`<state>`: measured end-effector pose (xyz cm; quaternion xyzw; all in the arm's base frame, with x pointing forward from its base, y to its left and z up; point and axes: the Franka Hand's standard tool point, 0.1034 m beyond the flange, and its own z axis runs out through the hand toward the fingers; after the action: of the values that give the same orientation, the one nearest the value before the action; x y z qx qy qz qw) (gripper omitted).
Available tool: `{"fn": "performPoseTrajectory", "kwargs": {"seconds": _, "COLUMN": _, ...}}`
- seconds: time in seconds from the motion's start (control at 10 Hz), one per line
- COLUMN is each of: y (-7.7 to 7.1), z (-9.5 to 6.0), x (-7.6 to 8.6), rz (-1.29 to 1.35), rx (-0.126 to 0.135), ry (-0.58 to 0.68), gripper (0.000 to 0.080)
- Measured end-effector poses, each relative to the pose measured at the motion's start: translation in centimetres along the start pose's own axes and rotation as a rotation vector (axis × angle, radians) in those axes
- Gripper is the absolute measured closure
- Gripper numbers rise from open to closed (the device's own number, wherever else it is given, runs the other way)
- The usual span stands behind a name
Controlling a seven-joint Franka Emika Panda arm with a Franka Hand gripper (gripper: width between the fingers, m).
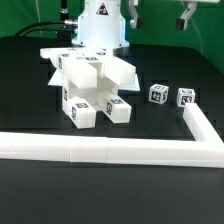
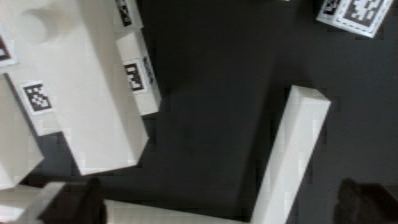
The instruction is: Assemble chair
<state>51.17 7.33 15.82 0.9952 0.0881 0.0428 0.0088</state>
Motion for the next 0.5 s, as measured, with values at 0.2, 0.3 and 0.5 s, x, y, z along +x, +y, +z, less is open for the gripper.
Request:
{"fn": "performPoseTrajectory", "kwargs": {"seconds": 0.2, "y": 0.0, "z": 0.0, "x": 0.0, "rz": -0.001, "rx": 0.0, "ry": -0.001, "gripper": 0.0151}}
{"fn": "performPoseTrajectory", "kwargs": {"seconds": 0.3, "y": -0.1, "z": 0.1, "x": -0.1, "rz": 0.0, "rx": 0.0, "ry": -0.002, "gripper": 0.0151}}
{"fn": "performPoseTrajectory", "kwargs": {"seconds": 0.5, "y": -2.2, "z": 1.3, "x": -1.8, "rz": 0.08, "rx": 0.006, "ry": -0.005, "gripper": 0.0151}}
